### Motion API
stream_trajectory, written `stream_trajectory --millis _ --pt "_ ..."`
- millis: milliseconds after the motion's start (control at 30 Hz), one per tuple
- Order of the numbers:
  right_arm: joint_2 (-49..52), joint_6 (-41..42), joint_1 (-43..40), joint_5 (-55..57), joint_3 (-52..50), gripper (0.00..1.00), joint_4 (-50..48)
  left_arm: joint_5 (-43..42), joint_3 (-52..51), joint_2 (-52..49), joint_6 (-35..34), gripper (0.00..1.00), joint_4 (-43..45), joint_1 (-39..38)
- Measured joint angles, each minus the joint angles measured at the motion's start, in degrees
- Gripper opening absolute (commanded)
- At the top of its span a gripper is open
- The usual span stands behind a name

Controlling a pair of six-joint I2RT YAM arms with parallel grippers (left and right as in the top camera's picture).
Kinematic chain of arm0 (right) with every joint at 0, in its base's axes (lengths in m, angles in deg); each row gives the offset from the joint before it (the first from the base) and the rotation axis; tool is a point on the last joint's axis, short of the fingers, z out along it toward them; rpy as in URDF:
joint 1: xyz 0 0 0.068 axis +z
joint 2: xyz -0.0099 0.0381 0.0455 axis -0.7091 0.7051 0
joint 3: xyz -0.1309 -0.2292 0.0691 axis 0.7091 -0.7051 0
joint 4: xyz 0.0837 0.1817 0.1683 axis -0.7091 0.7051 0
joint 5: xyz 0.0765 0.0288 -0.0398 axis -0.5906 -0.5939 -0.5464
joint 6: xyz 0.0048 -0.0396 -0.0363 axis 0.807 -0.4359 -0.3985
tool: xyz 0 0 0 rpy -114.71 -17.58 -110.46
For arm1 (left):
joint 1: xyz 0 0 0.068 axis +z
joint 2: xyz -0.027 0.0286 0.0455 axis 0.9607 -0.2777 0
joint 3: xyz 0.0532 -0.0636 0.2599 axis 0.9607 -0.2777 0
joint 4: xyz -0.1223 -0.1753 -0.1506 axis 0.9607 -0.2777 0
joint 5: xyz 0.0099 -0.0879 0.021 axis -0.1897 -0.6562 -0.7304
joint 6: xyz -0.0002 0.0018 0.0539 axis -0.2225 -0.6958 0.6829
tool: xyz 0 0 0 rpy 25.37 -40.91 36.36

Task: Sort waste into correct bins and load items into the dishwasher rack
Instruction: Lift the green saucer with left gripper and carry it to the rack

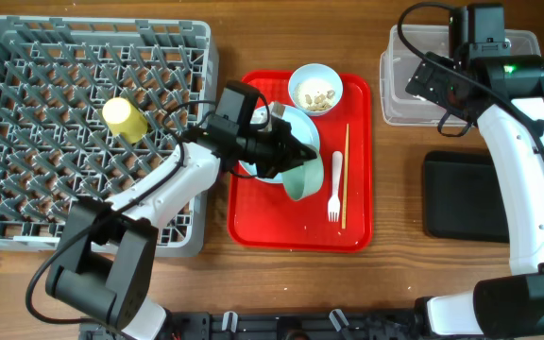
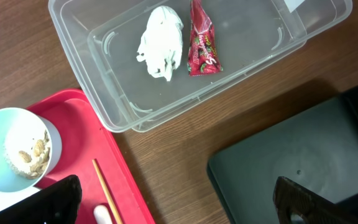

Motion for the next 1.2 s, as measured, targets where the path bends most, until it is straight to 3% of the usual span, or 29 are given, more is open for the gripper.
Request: stream_trajectory --millis 633,833,1200 --pt "0.0 0.0 0.0 0.0 0.0 1.0 0.0 -4.76 0.0 11.89 -0.11 0.04 2.36 12.11" --pt "0.0 0.0 0.0 0.0 0.0 1.0 0.0 -5.33 0.0 17.9 0.52 0.04 2.6 22.25" --pt "0.0 0.0 0.0 0.0 0.0 1.0 0.0 -6.21 0.0 18.34 2.56 0.04 2.4 43.78"
